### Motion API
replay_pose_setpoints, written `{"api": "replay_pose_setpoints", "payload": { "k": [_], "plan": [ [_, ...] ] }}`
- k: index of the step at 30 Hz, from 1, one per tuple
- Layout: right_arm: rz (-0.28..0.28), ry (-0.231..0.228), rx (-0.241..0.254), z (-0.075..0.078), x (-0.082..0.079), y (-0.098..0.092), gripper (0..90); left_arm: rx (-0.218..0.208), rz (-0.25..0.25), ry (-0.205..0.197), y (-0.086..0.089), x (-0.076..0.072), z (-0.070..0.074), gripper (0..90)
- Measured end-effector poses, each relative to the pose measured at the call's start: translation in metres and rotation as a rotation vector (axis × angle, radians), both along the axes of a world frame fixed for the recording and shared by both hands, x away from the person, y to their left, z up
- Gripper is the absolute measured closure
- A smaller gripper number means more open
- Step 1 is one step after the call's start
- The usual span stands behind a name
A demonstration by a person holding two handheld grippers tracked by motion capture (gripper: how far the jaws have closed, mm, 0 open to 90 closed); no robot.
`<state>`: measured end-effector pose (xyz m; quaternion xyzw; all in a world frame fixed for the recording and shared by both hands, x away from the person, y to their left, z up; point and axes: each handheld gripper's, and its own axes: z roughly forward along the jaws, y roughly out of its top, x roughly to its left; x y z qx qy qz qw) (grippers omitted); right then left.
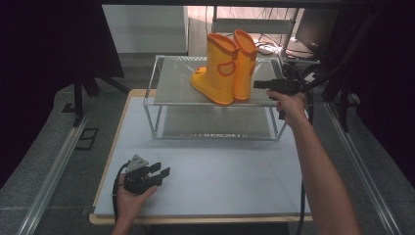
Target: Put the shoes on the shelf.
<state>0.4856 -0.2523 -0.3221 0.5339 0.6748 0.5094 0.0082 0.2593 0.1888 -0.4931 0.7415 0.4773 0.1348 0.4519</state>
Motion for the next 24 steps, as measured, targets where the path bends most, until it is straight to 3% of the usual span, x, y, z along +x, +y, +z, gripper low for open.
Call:
{"api": "replay_pose_setpoints", "payload": {
  "k": [5, 17, 24],
  "plan": [
    [-0.005, 0.017, -0.046, -0.013, 0.004, 0.008, 89.7, 0.003, -0.002, 0.001, -0.001, 0.000, -0.001, 54.3],
    [-0.057, 0.009, -0.124, -0.019, 0.008, 0.015, 89.7, 0.004, -0.003, 0.001, -0.001, 0.000, -0.001, 54.4],
    [-0.034, 0.000, -0.130, -0.018, 0.007, 0.021, 90.0, 0.006, -0.004, 0.002, -0.002, 0.001, -0.001, 54.4]
  ]
}}
